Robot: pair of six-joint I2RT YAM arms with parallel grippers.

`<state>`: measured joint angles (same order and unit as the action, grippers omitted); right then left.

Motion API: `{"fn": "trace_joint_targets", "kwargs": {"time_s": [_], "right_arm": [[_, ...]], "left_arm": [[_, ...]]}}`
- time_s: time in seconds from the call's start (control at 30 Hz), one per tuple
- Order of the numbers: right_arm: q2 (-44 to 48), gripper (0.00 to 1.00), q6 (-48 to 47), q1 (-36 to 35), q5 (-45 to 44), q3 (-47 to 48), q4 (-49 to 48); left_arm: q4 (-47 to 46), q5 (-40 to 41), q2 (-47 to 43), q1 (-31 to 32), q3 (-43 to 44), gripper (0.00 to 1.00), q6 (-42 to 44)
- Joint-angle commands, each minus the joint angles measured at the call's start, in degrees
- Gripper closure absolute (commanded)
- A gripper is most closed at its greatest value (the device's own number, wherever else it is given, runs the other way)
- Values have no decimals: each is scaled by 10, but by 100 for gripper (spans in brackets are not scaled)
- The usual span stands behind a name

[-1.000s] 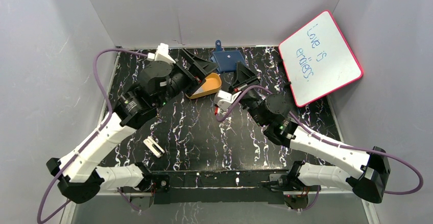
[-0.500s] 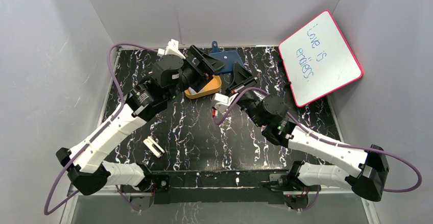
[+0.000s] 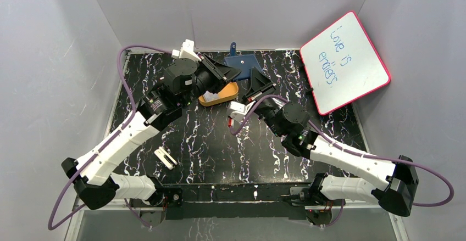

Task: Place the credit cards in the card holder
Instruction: Adjust the card holder.

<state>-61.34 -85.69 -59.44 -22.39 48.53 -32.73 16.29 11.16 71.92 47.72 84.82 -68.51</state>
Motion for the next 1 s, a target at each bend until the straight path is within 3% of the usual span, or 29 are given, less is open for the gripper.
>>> {"fn": "trace_joint_targets", "kwargs": {"time_s": [0.0, 0.03, 0.13, 0.23, 0.27, 0.3, 0.43, 0.57, 0.73, 0.97], "right_arm": [[10, 100, -3, -7, 3, 13, -42], [10, 97, 0, -7, 2, 14, -40], [14, 54, 9, -12, 1, 21, -12], [15, 28, 44, -24, -12, 45, 47], [16, 8, 71, -34, -18, 60, 82], [13, 2, 104, -41, -22, 87, 133], [-12, 1, 360, -47, -4, 229, 340], [-32, 2, 602, -11, 128, 322, 480], [24, 1, 784, 20, 310, 250, 426], [69, 2, 875, 25, 458, 254, 459]], "left_arm": [[-13, 8, -19, -2, -11, 100, 12], [-13, 10, -19, -2, -13, 100, 13], [-13, 27, -28, -2, -21, 100, 13], [-3, 67, -43, -2, -31, 100, 30], [7, 85, -49, -2, -31, 100, 40], [15, 104, -56, -2, -29, 100, 53], [36, 146, -91, -5, -29, 100, 151], [6, 75, -166, -6, -79, 100, 295], [10, -78, -265, -6, -147, 100, 414], [66, -348, -327, -5, -177, 100, 510]]}}
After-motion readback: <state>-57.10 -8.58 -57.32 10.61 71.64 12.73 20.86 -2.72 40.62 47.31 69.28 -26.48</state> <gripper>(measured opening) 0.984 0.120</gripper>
